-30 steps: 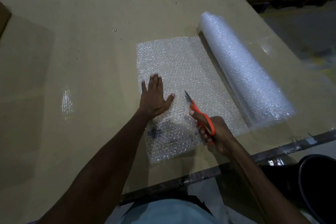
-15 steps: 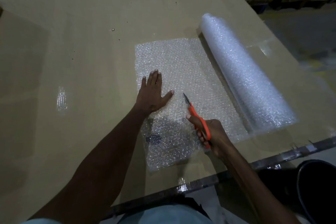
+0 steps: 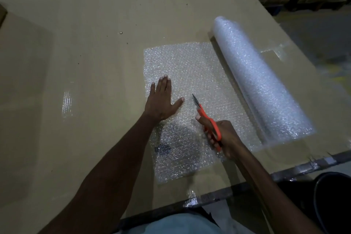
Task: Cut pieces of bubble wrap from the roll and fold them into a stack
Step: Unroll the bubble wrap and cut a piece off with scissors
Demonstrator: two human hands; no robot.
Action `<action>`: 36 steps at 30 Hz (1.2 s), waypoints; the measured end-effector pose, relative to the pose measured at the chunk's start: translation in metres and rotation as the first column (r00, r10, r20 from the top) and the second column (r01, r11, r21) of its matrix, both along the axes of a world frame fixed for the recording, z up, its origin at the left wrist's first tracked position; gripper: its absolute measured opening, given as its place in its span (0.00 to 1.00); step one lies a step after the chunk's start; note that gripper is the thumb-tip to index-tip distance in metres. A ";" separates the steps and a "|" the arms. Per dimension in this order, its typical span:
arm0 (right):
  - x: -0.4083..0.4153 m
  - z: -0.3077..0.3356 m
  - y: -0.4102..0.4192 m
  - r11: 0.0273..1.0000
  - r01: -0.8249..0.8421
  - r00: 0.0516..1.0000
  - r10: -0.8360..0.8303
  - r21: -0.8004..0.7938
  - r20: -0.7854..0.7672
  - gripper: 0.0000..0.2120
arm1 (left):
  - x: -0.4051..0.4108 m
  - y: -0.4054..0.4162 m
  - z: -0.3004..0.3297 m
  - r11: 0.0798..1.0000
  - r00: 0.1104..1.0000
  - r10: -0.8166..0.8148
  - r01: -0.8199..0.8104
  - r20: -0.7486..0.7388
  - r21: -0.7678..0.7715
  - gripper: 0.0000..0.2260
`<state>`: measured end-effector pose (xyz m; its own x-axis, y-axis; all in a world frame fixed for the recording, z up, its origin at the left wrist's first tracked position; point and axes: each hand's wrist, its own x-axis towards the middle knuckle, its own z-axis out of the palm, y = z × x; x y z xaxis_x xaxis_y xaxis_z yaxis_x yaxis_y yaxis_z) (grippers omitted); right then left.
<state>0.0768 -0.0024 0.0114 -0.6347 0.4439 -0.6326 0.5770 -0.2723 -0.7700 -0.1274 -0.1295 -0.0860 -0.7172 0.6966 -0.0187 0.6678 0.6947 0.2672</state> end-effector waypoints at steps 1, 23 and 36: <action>-0.002 -0.001 0.000 1.000 0.006 1.000 -0.006 -0.003 -0.007 0.20 | 0.000 0.000 0.000 1.000 1.000 0.000 0.000 0.002 0.002 0.43; -0.025 -0.001 0.005 1.000 -0.008 1.000 0.008 0.008 -0.021 0.19 | 0.002 0.000 0.001 1.000 1.000 0.010 -0.010 0.010 0.016 0.42; -0.038 0.003 0.005 1.000 0.010 1.000 -0.010 0.013 0.000 0.19 | 0.000 0.000 -0.001 1.000 1.000 0.011 -0.011 0.015 0.021 0.43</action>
